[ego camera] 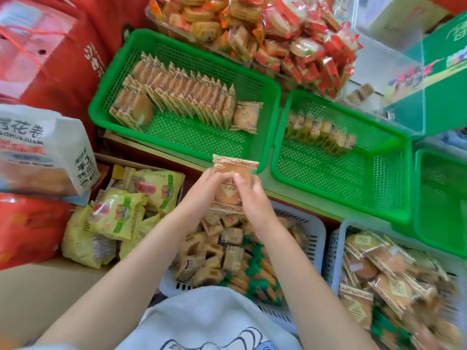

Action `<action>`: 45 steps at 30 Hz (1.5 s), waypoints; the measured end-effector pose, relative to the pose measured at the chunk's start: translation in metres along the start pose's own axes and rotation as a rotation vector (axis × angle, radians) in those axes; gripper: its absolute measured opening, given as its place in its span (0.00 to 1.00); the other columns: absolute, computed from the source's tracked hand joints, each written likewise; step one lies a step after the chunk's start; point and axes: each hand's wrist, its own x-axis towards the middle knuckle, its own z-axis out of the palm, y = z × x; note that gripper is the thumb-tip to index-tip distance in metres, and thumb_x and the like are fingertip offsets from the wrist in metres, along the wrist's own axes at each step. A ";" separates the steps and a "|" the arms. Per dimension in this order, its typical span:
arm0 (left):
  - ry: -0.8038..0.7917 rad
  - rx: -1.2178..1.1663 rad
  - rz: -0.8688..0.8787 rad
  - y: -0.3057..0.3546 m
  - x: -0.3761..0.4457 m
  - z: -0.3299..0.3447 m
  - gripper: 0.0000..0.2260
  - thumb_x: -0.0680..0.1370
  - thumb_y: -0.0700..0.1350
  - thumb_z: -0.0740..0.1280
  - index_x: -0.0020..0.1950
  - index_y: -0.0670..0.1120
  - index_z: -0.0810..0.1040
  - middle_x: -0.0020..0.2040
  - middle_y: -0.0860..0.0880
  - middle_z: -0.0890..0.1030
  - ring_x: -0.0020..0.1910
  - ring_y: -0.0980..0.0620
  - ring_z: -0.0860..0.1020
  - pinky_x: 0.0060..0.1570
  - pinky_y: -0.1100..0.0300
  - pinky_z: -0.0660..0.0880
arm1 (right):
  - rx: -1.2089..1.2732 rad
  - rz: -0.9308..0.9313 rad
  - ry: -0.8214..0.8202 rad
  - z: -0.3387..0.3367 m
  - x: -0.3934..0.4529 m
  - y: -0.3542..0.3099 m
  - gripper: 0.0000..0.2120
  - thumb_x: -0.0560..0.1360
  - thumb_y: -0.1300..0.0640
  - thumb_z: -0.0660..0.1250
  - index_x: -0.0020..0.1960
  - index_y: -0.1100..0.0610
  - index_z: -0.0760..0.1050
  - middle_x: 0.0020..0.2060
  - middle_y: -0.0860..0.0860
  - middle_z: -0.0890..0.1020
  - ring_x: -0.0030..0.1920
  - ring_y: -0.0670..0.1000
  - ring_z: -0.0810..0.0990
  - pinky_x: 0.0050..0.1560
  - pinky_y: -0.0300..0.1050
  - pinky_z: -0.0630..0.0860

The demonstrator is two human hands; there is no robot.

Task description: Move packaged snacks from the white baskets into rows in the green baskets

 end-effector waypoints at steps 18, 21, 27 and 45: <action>0.626 1.092 0.278 -0.027 0.065 -0.171 0.37 0.82 0.65 0.46 0.82 0.44 0.38 0.81 0.47 0.34 0.79 0.50 0.31 0.78 0.47 0.42 | -0.214 0.100 -0.034 0.143 0.202 -0.092 0.41 0.75 0.35 0.66 0.78 0.58 0.59 0.72 0.53 0.72 0.64 0.59 0.79 0.63 0.60 0.78; 0.611 1.091 0.275 -0.029 0.064 -0.172 0.37 0.82 0.65 0.46 0.82 0.43 0.38 0.81 0.47 0.34 0.78 0.50 0.30 0.78 0.48 0.40 | -0.173 0.111 -0.129 0.163 0.193 -0.105 0.32 0.80 0.43 0.66 0.77 0.55 0.59 0.67 0.50 0.73 0.53 0.54 0.84 0.56 0.53 0.83; 0.601 1.069 0.283 -0.027 0.064 -0.170 0.37 0.83 0.63 0.49 0.81 0.43 0.37 0.81 0.47 0.33 0.78 0.50 0.30 0.78 0.47 0.41 | -0.191 0.125 -0.236 0.169 0.195 -0.107 0.29 0.81 0.49 0.66 0.78 0.49 0.59 0.66 0.51 0.71 0.64 0.55 0.74 0.63 0.53 0.77; 0.556 1.026 0.506 -0.019 0.008 -0.132 0.19 0.80 0.44 0.65 0.69 0.39 0.74 0.72 0.38 0.71 0.73 0.39 0.67 0.71 0.44 0.64 | 0.039 -0.076 -0.095 0.070 0.064 -0.084 0.10 0.84 0.58 0.58 0.60 0.60 0.75 0.52 0.58 0.84 0.47 0.55 0.86 0.53 0.51 0.83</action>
